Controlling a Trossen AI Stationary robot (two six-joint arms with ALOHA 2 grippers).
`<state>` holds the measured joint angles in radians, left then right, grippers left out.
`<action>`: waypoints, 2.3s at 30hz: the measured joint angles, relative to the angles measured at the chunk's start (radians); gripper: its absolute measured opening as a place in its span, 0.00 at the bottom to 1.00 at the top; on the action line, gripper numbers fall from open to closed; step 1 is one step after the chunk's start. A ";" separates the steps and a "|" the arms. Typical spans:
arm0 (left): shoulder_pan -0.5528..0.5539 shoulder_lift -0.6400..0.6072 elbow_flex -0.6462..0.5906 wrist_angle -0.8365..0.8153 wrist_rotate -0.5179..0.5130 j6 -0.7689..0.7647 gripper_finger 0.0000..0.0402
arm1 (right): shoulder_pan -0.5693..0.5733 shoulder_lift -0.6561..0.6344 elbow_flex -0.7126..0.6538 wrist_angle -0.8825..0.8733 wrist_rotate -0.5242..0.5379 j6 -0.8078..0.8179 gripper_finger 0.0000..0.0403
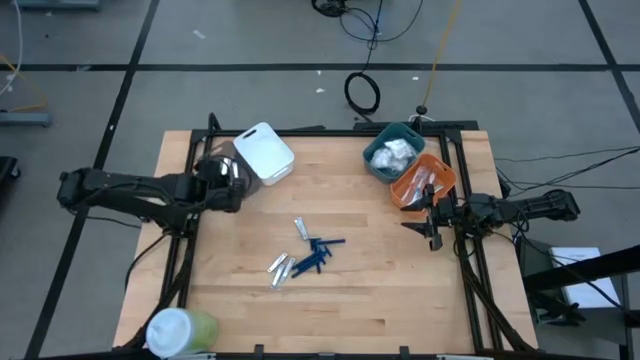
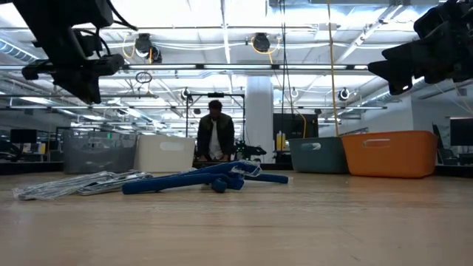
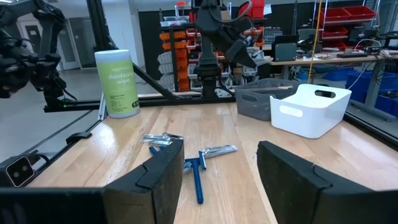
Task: Pick & Place Travel size toiletries
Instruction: Put the silver nail cutter into the black bin
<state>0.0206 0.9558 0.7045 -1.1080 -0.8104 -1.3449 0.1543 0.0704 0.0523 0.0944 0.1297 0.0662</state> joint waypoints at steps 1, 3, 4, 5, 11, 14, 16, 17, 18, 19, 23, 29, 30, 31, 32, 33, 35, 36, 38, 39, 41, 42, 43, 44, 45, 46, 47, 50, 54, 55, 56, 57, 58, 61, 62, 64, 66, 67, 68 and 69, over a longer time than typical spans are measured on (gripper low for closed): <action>0.008 0.000 -0.004 0.000 0.000 0.000 0.11 | 0.000 0.000 0.000 0.000 0.000 0.000 0.48; 0.023 0.000 -0.015 0.000 0.000 0.001 0.11 | 0.000 0.000 0.000 0.000 0.000 0.000 0.48; 0.030 0.000 -0.021 0.000 0.001 0.004 0.11 | 0.000 0.000 0.000 0.000 0.000 0.000 0.48; 0.037 0.000 -0.027 0.000 0.003 0.007 0.11 | 0.000 0.000 0.000 0.000 0.000 0.000 0.48; 0.063 0.000 -0.065 0.004 0.007 0.002 0.18 | 0.000 0.000 0.000 0.000 0.000 0.000 0.48; 0.065 0.000 -0.073 0.013 0.008 0.001 0.20 | 0.000 0.000 0.000 0.000 0.000 0.000 0.48; 0.065 0.000 -0.073 0.014 0.008 0.001 0.20 | 0.000 0.000 0.000 0.000 0.000 0.000 0.48; 0.065 0.000 -0.073 0.013 0.008 0.001 0.20 | 0.000 0.000 0.000 0.000 0.000 0.000 0.48; 0.065 0.000 -0.073 0.013 0.008 0.001 0.20 | 0.000 0.000 0.000 0.000 0.000 0.000 0.48; 0.065 0.000 -0.073 0.013 0.008 0.001 0.20 | 0.000 0.000 0.000 0.000 0.000 0.000 0.48; 0.065 0.000 -0.073 0.013 0.007 0.001 0.20 | 0.000 0.000 0.000 0.000 0.000 0.000 0.48; 0.065 0.000 -0.073 0.013 0.005 0.005 0.21 | 0.000 0.000 0.000 0.000 0.000 0.000 0.48; 0.065 0.000 -0.073 0.013 0.005 0.005 0.21 | 0.000 0.000 0.000 0.000 0.000 0.000 0.48; 0.065 0.000 -0.073 0.013 0.005 0.006 0.21 | 0.000 0.000 0.000 0.000 0.000 0.000 0.48; 0.065 0.000 -0.073 0.013 0.004 0.008 0.21 | 0.000 0.000 0.000 0.000 0.000 0.000 0.48; 0.065 0.000 -0.073 0.013 0.002 0.018 0.21 | 0.000 0.000 0.000 0.000 0.000 0.000 0.48; 0.065 0.000 -0.073 0.019 -0.003 0.059 0.21 | 0.000 0.000 0.000 -0.001 0.000 0.000 0.48; 0.065 0.000 -0.073 0.033 -0.002 0.095 0.21 | 0.000 0.000 0.000 0.000 0.000 0.000 0.48; 0.062 -0.001 -0.073 0.097 0.004 0.193 0.21 | 0.000 0.000 0.000 0.000 0.000 0.000 0.48; 0.056 -0.001 -0.073 0.141 0.017 0.250 0.21 | 0.000 0.000 0.000 0.000 0.000 0.000 0.48; 0.043 -0.001 -0.067 0.255 0.045 0.391 0.21 | 0.000 0.000 0.000 0.000 0.000 0.000 0.48; 0.036 -0.001 -0.065 0.334 0.065 0.468 0.20 | 0.000 0.000 0.000 0.000 0.000 0.000 0.48; 0.029 -0.001 -0.064 0.416 0.095 0.548 0.20 | 0.000 0.000 0.000 0.000 0.000 0.000 0.48; 0.020 -0.001 -0.064 0.495 0.132 0.630 0.20 | 0.000 0.000 0.000 -0.001 0.000 0.000 0.48; 0.012 -0.001 -0.064 0.575 0.178 0.704 0.20 | 0.000 0.000 0.000 0.000 0.000 0.000 0.48; 0.005 -0.001 -0.064 0.657 0.226 0.771 0.20 | 0.000 0.000 0.000 0.000 0.000 0.000 0.48; -0.003 -0.001 -0.064 0.731 0.274 0.830 0.20 | 0.000 0.000 0.000 0.000 0.000 0.000 0.48; -0.025 0.005 -0.063 0.916 0.372 0.947 0.20 | 0.000 0.000 0.000 0.000 0.000 0.000 0.48; -0.043 0.081 -0.062 1.053 0.387 0.980 0.22 | 0.000 0.000 0.000 0.000 0.000 0.000 0.48; -0.044 0.100 -0.062 1.065 0.402 0.977 0.23 | 0.000 0.000 0.000 0.000 0.000 0.000 0.48; -0.044 0.125 -0.062 1.090 0.419 0.975 0.26 | 0.000 0.000 0.000 -0.001 0.000 0.000 0.48; -0.043 0.156 -0.061 1.111 0.435 0.968 0.28 | 0.000 0.000 0.000 -0.001 0.000 0.000 0.48; -0.042 0.190 -0.061 1.123 0.452 0.966 0.32 | 0.000 0.000 0.000 0.000 0.000 0.000 0.48; -0.043 0.299 -0.064 1.163 0.492 0.994 0.43 | 0.000 0.000 0.000 -0.001 0.000 0.000 0.48; -0.043 0.329 -0.064 1.191 0.512 1.020 0.47 | 0.000 0.000 0.000 -0.001 0.000 0.000 0.48; -0.044 0.387 -0.063 1.237 0.566 1.094 0.54 | 0.000 0.000 0.000 -0.001 0.000 0.000 0.48; -0.044 0.449 -0.063 1.286 0.645 1.185 0.59 | 0.000 0.000 0.000 -0.001 0.000 0.000 0.48; -0.045 0.474 -0.063 1.312 0.685 1.228 0.61 | 0.000 0.000 0.000 -0.001 0.000 0.000 0.48; -0.049 0.497 -0.063 1.345 0.714 1.272 0.62 | 0.000 0.000 0.000 -0.001 0.000 0.000 0.48; -0.053 0.521 -0.063 1.382 0.736 1.323 0.63 | 0.000 0.000 0.000 -0.001 0.000 0.000 0.48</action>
<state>-0.0322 1.4772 0.6413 0.2735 -0.0749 -0.0222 0.1543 0.0707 0.0524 0.0937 0.1299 0.0662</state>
